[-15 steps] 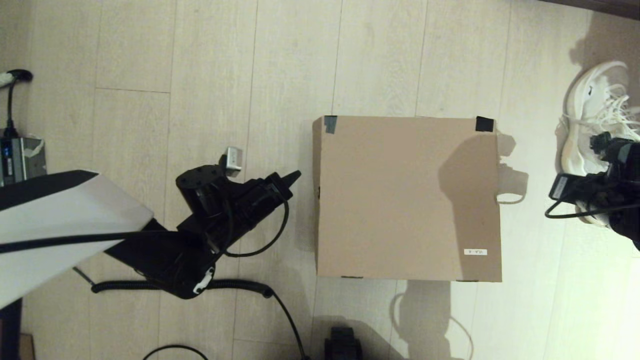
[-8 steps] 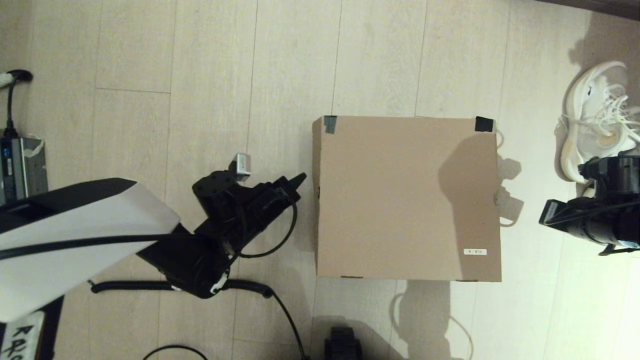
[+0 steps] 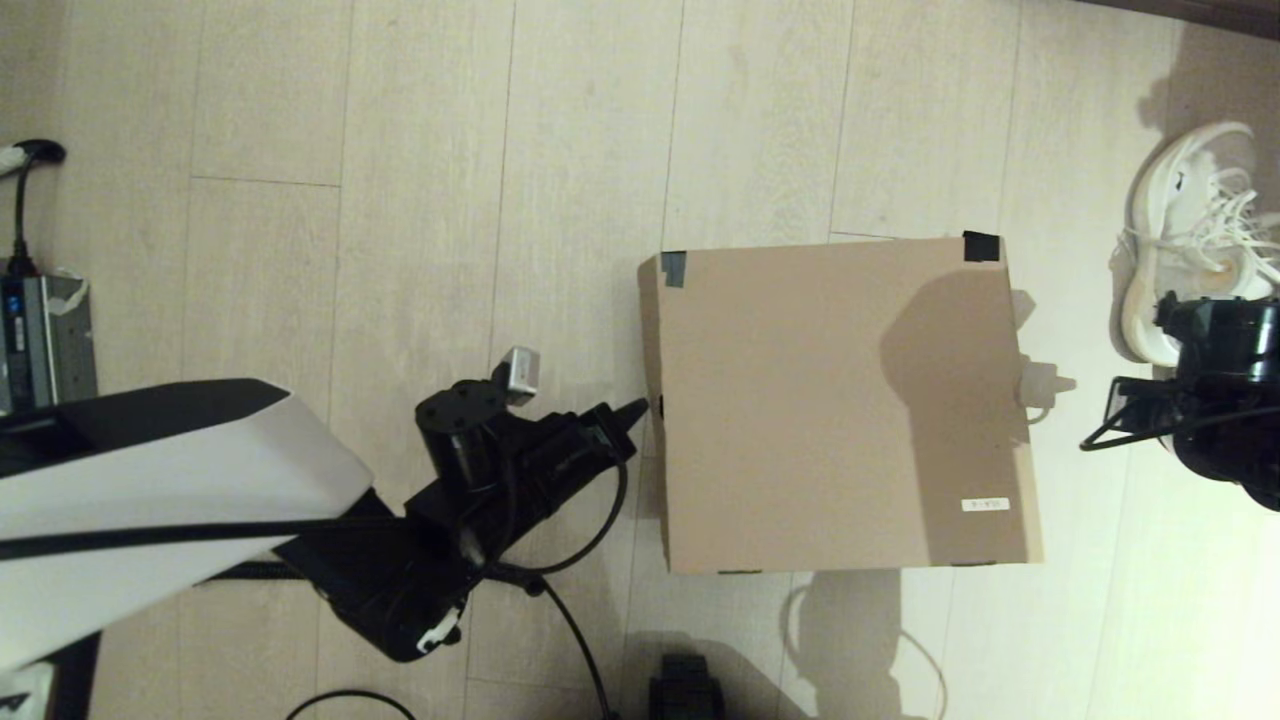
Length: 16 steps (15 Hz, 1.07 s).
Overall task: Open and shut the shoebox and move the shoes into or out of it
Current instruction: Open the shoe box
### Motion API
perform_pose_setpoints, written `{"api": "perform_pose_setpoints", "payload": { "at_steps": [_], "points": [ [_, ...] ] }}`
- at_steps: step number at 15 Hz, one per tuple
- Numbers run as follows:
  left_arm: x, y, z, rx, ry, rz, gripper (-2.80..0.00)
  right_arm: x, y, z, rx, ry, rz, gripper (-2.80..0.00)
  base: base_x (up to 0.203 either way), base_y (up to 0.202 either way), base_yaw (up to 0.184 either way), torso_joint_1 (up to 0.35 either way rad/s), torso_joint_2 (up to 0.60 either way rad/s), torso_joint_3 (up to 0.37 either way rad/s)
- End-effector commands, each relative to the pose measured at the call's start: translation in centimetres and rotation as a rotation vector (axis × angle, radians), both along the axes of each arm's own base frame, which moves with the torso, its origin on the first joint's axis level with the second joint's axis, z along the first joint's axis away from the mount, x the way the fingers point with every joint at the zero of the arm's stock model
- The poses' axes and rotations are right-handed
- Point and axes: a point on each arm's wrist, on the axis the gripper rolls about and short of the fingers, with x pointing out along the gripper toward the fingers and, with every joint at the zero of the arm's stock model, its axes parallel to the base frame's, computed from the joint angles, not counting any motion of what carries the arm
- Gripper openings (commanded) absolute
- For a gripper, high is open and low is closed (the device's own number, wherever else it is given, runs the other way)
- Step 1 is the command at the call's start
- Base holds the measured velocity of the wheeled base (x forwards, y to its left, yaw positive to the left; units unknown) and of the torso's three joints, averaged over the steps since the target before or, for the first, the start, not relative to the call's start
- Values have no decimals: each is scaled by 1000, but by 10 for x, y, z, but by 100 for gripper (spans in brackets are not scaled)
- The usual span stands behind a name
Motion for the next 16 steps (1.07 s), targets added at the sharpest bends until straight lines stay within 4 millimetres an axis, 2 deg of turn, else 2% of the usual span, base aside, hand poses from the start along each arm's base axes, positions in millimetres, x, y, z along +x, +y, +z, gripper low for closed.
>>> {"api": "perform_pose_setpoints", "payload": {
  "at_steps": [1,5,9,12,13,14,16],
  "points": [
    [-9,2,-6,26,16,16,-280,-4,2,-5,8,13,12,-280,0,0,0,0,0,0],
    [-16,11,-24,83,9,32,-280,-6,13,-16,105,1,61,-280,0,0,0,0,0,0],
    [-41,16,-42,125,65,2,-280,-21,27,-29,145,32,58,-280,0,0,0,0,0,0],
    [-46,17,-43,154,41,-1,-280,-13,43,-20,292,-126,9,-280,0,0,0,0,0,0],
    [-48,15,-43,156,43,-6,-280,-13,44,-15,345,-154,42,-280,0,0,0,0,0,0],
    [-50,15,-44,161,49,-5,-280,-20,36,-7,407,-164,105,-280,0,0,0,0,0,0],
    [-50,14,-43,159,46,-10,-280,-44,11,11,576,-138,298,-280,0,0,0,0,0,0]
  ]
}}
